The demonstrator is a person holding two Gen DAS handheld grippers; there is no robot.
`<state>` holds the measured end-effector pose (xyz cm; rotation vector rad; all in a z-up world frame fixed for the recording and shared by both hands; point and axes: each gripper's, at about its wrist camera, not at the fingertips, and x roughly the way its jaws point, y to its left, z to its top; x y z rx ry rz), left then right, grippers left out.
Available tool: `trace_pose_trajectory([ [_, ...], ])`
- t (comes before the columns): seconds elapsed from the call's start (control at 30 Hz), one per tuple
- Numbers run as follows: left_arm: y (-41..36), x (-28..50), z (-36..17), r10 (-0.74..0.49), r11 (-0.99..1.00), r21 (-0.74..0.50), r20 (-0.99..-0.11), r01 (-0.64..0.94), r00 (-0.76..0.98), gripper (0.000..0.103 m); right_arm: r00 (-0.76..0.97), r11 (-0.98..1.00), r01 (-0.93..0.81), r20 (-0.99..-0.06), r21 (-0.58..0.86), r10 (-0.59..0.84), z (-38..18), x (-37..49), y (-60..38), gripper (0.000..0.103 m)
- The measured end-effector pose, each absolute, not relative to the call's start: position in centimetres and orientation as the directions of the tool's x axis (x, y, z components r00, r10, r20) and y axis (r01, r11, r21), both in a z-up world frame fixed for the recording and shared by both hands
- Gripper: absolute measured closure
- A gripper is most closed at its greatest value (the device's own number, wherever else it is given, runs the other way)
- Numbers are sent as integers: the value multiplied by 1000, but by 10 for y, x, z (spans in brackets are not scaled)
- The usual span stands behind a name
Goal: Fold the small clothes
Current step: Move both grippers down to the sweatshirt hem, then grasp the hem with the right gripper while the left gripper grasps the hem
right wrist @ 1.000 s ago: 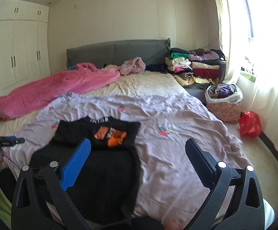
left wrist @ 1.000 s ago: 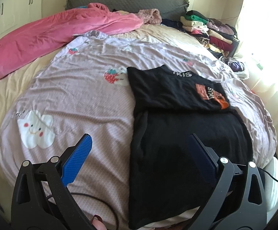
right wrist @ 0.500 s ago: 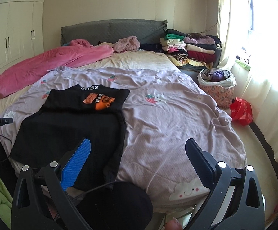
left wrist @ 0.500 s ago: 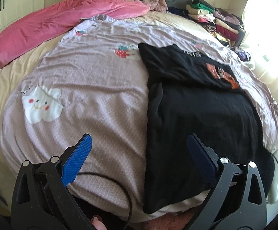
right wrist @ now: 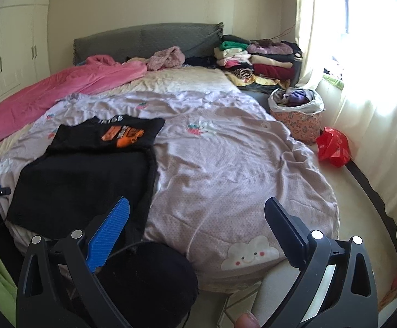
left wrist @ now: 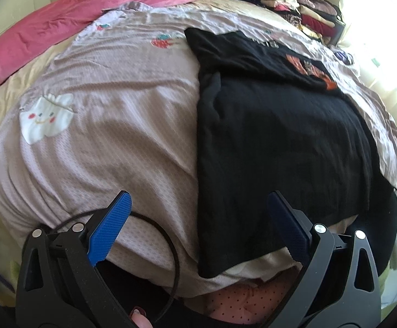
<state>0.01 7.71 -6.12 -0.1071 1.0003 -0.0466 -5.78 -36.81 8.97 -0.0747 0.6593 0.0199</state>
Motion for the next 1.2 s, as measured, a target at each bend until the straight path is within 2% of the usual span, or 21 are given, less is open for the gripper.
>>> trace_pose_trajectory([
  [0.33, 67, -1, -74, -76, 996, -90, -847, -1, 526, 11, 697, 975, -217, -706, -36, 129, 40, -23, -319, 5],
  [0.4, 67, 0, -75, -81, 995, -96, -848, -2, 524, 17, 667, 969, -244, -731, -36, 141, 27, -14, -308, 5],
  [0.67, 71, 0, -78, -95, 994, -111, -851, -1, 516, 24, 580, 958, -286, -795, 5, 177, -5, 9, -285, 5],
  [0.73, 70, 0, -79, -98, 994, -113, -851, 3, 515, 30, 562, 957, -288, -807, 17, 184, -12, 13, -283, 5],
  [0.87, 70, 0, -80, -105, 993, -119, -853, 5, 512, 30, 533, 956, -292, -826, 27, 186, -21, 23, -276, 7],
  [0.9, 70, 0, -80, -108, 993, -121, -853, 8, 511, 32, 522, 956, -292, -832, 32, 188, -23, 26, -276, 12],
  [0.93, 70, 0, -81, -108, 993, -121, -853, 8, 510, 39, 512, 957, -287, -838, 36, 186, -25, 29, -275, 19],
  [0.97, 70, 0, -81, -109, 993, -122, -854, 8, 508, 42, 503, 959, -281, -844, 41, 184, -27, 32, -275, 21],
  [1.1, 71, 1, -81, -114, 992, -127, -855, 8, 506, 42, 476, 965, -258, -861, 57, 178, -39, 43, -278, 28],
  [1.17, 71, 1, -82, -115, 992, -129, -856, 9, 504, 42, 457, 969, -234, -871, 81, 183, -45, 47, -282, 42],
  [1.2, 71, 1, -82, -115, 992, -128, -856, 9, 503, 42, 455, 970, -228, -870, 89, 187, -46, 48, -284, 60],
])
